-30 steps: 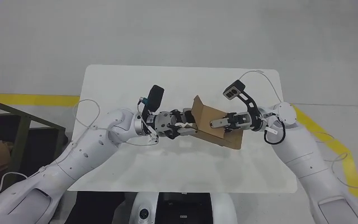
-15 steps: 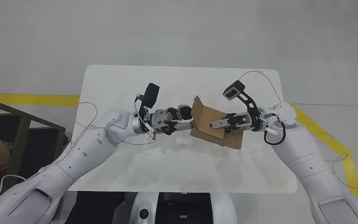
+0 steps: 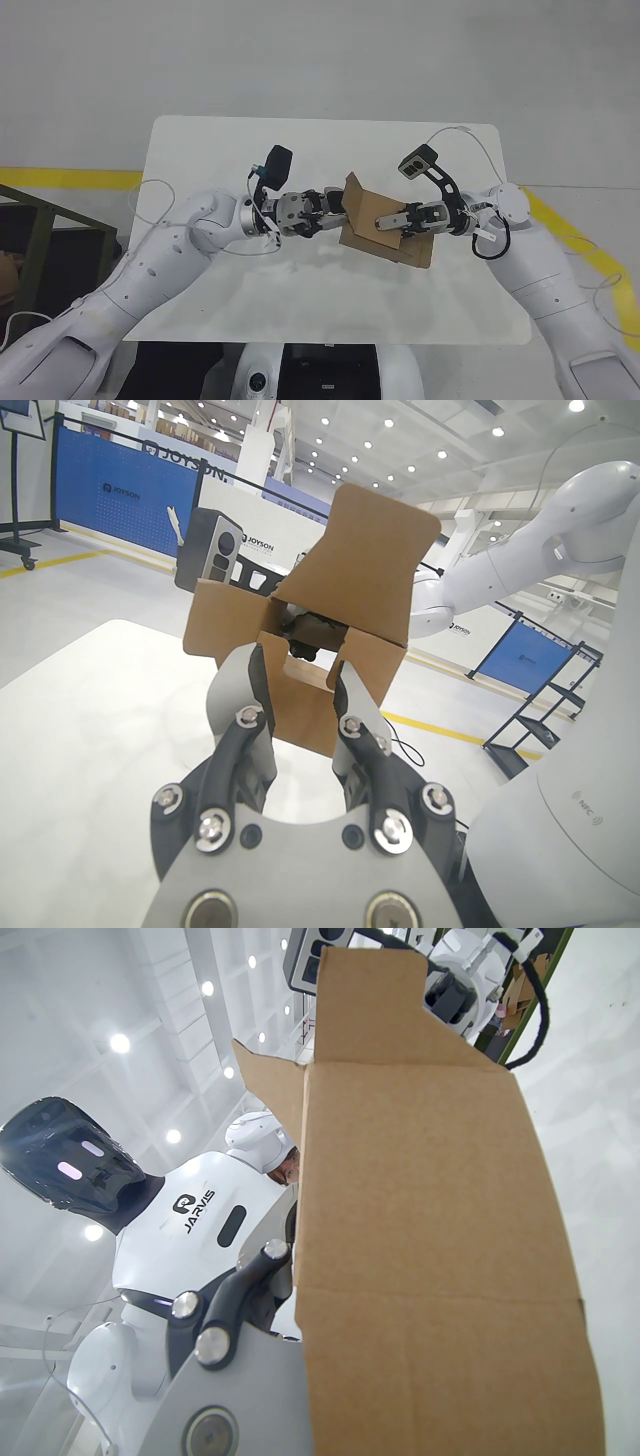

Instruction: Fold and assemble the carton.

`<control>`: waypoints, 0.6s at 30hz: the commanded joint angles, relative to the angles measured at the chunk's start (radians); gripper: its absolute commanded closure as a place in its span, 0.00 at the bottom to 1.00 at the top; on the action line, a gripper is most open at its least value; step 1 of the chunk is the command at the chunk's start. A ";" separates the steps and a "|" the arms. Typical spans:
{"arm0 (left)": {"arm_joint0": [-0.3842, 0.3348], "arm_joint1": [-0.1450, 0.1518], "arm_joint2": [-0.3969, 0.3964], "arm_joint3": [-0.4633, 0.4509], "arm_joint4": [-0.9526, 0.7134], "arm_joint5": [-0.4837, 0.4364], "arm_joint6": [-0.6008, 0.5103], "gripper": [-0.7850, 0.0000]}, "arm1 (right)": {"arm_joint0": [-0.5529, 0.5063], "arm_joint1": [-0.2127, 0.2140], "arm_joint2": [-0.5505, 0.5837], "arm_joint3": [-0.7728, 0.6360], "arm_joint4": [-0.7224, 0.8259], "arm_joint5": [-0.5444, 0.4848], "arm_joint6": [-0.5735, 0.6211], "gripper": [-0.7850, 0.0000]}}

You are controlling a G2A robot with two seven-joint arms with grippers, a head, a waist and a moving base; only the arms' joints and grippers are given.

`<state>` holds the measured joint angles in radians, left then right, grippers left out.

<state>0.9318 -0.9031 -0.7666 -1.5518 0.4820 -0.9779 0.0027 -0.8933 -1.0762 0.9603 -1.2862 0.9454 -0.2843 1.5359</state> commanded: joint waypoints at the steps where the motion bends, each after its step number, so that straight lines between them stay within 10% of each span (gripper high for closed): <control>1: 0.008 -0.001 -0.013 -0.008 0.009 0.008 -0.001 0.65 | 0.000 0.000 0.000 0.001 -0.001 0.000 0.000 1.00; 18: 0.094 -0.003 -0.120 -0.108 0.160 0.075 0.012 0.68 | -0.002 -0.002 0.000 0.001 -0.001 0.000 0.000 1.00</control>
<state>1.0189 -0.9059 -0.8797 -1.6549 0.6335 -0.9085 0.0119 -0.8945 -1.0780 0.9600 -1.2847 0.9446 -0.2843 1.5359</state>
